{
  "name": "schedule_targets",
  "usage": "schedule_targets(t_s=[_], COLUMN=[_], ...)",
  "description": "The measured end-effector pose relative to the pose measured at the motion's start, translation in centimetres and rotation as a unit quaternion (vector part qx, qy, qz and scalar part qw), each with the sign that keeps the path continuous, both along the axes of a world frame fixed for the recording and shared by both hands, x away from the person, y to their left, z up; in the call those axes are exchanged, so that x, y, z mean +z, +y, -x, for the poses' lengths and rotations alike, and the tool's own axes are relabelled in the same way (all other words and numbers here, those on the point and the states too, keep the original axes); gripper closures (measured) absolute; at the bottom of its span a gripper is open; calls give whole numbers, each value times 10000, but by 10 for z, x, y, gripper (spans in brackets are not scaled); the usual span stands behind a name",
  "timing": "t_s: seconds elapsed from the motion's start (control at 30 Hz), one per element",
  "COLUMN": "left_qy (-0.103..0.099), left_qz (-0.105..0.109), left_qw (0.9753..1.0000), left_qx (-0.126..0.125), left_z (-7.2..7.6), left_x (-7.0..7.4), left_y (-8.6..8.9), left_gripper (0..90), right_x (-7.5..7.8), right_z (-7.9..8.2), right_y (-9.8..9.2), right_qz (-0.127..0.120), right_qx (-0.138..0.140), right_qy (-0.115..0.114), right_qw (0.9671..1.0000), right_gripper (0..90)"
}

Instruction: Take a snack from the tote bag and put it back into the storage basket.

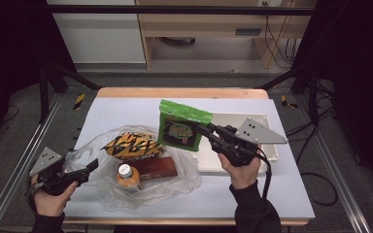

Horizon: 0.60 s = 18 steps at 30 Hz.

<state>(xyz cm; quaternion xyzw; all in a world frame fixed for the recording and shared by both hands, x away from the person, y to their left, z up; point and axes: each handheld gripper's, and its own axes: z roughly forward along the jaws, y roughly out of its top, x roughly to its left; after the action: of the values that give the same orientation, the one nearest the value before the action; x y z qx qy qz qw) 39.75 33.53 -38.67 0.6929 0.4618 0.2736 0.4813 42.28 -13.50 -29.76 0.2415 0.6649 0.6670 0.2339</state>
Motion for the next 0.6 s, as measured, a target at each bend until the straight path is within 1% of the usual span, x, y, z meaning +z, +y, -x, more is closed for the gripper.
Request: schedule_targets(t_s=[0.03,0.07,0.1,0.13,0.2,0.23,0.27,0.3,0.33,0.37,0.4,0.47,0.53,0.57,0.6], left_qy=[-72,-104,-186,-186,-248,-289,-295,-295,-303,-314,-334,-372,-386,-401,-420], left_qz=[13,6,-3,-3,1,-12,-30,-30,-46,-68,-76,-47,-31,-27,-6], left_qw=[10000,9999,9998,9998,9996,9995,9995,9995,9994,9994,9993,9991,9990,9990,9989], left_qx=[25,33,66,66,92,122,132,132,144,158,173,199,206,206,216], left_z=[2,4,7,7,9,11,11,11,11,11,12,12,12,12,12], left_x=[4,6,12,12,16,18,18,18,19,20,21,24,25,25,26], left_y=[1,1,3,3,4,4,5,5,5,6,6,7,7,7,7], left_gripper=[154,143,139,137,136,136,136,136,137,137,137,137,139,139,139], right_x=[-2,-4,-5,-5,-8,-10,-12,-12,-14,-14,-16,-20,-22,-24,-29], right_z=[-2,-5,-6,-6,-9,-11,-13,-13,-15,-15,-17,-23,-25,-28,-33], right_y=[-4,-9,-12,-12,-18,-24,-27,-27,-33,-33,-36,-44,-46,-48,-52], right_qz=[22,73,94,94,120,145,149,149,165,165,208,277,295,301,327], right_qx=[-60,-193,-248,-248,-368,-473,-530,-530,-653,-653,-723,-906,-956,-1001,-1087], right_qy=[-2,46,67,67,117,150,180,180,250,250,238,316,332,375,448], right_qw=[10000,9998,9996,9996,9992,9987,9983,9983,9974,9974,9969,9950,9944,9938,9925], right_gripper=[821,821,821,821,821,821,821,821,820,820,821,821,821,821,821])
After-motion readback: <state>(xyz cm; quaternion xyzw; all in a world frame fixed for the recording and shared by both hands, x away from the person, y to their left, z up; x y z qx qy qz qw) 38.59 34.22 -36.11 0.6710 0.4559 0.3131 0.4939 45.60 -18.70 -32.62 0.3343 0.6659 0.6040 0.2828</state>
